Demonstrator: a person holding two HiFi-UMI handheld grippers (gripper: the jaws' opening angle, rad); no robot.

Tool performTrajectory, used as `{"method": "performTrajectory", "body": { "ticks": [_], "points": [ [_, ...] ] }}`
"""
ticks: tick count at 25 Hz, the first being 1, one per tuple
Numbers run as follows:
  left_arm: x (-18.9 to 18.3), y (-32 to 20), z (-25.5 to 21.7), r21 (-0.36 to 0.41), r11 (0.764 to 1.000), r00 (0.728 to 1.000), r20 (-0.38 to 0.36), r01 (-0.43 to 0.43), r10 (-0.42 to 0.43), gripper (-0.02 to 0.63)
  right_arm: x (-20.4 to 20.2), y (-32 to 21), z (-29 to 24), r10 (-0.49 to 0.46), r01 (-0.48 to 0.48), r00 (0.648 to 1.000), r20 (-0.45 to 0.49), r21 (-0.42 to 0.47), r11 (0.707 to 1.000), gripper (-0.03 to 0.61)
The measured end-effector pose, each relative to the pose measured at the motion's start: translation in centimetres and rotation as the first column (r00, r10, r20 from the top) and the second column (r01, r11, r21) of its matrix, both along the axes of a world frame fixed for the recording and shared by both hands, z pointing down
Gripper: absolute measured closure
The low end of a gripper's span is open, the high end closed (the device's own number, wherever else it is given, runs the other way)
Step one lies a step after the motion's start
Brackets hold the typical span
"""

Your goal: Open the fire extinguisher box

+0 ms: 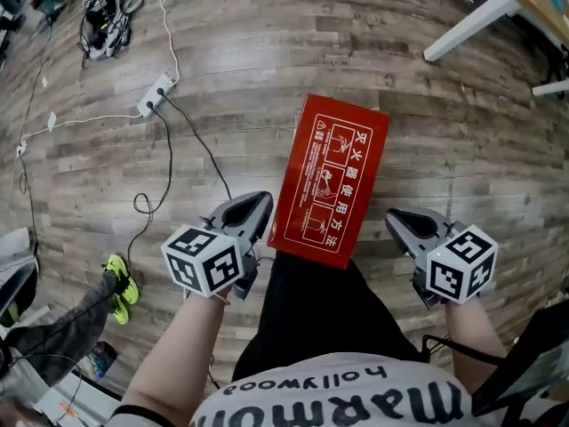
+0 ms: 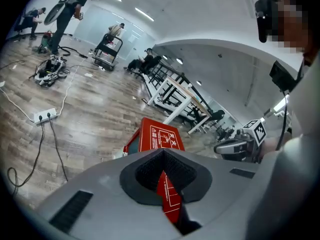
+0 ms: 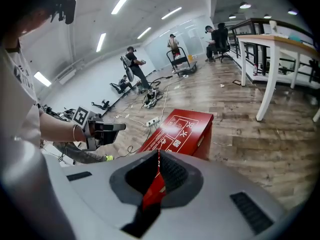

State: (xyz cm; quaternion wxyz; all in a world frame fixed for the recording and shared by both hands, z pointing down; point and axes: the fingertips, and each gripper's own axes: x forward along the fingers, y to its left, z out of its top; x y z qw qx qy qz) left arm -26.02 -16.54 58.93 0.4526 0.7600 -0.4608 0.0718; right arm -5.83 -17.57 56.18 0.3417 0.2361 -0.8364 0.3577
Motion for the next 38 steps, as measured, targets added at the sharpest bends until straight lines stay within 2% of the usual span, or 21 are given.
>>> {"method": "performTrajectory", "body": {
  "ticks": [7, 10, 14, 15, 16, 18, 21, 25, 28, 32, 34, 38],
  "points": [
    [0.2, 0.3, 6.6, -0.080, 0.992, 0.995, -0.041, -0.098, 0.095, 0.607, -0.2, 2.4, 2.6, 0.024, -0.025, 1.000, -0.011, -0.055, 0.998, 0.568],
    [0.8, -0.4, 8.2, -0.073, 0.984, 0.986, -0.052, -0.160, 0.156, 0.607, 0.0, 2.7, 3.2, 0.061, -0.061, 0.998, -0.007, -0.068, 0.996, 0.566],
    [1.6, -2.3, 9.7, -0.070, 0.976, 0.972, -0.127, -0.208, 0.198, 0.596, 0.1, 2.9, 4.1, 0.120, -0.118, 0.993, 0.019, -0.083, 0.990, 0.566],
    [1.7, -2.8, 9.9, -0.073, 0.974, 0.967, -0.159, -0.213, 0.199, 0.500, 0.1, 3.1, 4.4, 0.131, -0.129, 0.991, 0.024, -0.090, 0.988, 0.568],
    [1.9, -3.3, 10.0, -0.077, 0.973, 0.960, -0.196, -0.216, 0.198, 0.351, 0.2, 3.4, 4.6, 0.143, -0.140, 0.989, 0.025, -0.098, 0.985, 0.568],
    [2.2, -4.1, 10.3, -0.091, 0.970, 0.943, -0.270, -0.227, 0.196, 0.308, 0.5, 3.9, 5.0, 0.167, -0.164, 0.986, 0.020, -0.111, 0.980, 0.568],
    [3.5, -4.2, 11.1, -0.110, 0.953, 0.906, -0.357, -0.283, 0.228, 0.305, 1.1, 4.6, 5.4, 0.198, -0.195, 0.980, 0.010, -0.125, 0.973, 0.568],
    [5.8, -3.3, 11.6, -0.081, 0.922, 0.840, -0.450, -0.378, 0.304, 0.305, 2.1, 5.5, 5.8, 0.231, -0.230, 0.973, -0.004, -0.129, 0.965, 0.568],
    [6.5, -3.1, 12.1, -0.088, 0.911, 0.819, -0.480, -0.402, 0.315, 0.307, 2.7, 6.0, 5.8, 0.259, -0.257, 0.966, -0.005, -0.131, 0.957, 0.568],
    [8.3, -2.4, 12.5, -0.081, 0.881, 0.786, -0.495, -0.467, 0.371, 0.325, 3.4, 6.7, 5.8, 0.283, -0.283, 0.959, -0.014, -0.127, 0.951, 0.568],
    [8.5, -2.4, 12.4, -0.086, 0.881, 0.779, -0.514, -0.464, 0.360, 0.362, 3.5, 6.9, 5.7, 0.294, -0.293, 0.956, -0.013, -0.126, 0.948, 0.566],
    [8.1, -3.0, 11.8, -0.112, 0.901, 0.770, -0.570, -0.419, 0.287, 0.393, 3.7, 7.1, 5.5, 0.311, -0.311, 0.950, -0.013, -0.120, 0.943, 0.568]
  ]
}}
